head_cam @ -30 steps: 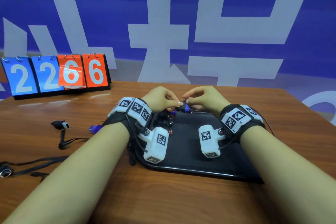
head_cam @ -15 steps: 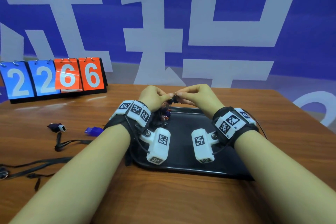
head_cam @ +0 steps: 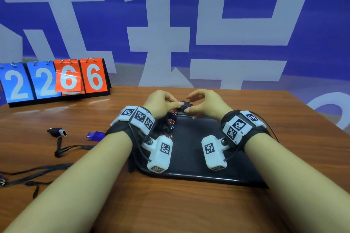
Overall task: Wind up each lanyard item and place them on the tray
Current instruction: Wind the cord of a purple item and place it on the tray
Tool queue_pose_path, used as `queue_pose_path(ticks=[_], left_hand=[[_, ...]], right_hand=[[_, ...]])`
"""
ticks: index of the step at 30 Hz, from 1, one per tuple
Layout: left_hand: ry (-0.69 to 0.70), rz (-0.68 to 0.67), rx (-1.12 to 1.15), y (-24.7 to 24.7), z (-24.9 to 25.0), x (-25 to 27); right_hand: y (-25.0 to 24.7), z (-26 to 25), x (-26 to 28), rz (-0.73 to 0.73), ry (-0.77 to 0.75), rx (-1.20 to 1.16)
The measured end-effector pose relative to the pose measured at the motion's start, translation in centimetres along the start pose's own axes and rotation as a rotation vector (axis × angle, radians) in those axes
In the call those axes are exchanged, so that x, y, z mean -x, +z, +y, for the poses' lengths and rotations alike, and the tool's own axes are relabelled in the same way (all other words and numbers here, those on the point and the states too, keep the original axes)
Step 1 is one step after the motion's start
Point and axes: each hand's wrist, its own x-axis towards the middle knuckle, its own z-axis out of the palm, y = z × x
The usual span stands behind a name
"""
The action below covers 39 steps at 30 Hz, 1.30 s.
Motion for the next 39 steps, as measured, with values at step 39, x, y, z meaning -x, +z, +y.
queue_pose_path(ticks=[39], left_hand=[[0.227,-0.063,-0.337,-0.2,0.0,-0.5]], right_hand=[[-1.5,2.2,-1.2,-0.185,0.563,-0.794]])
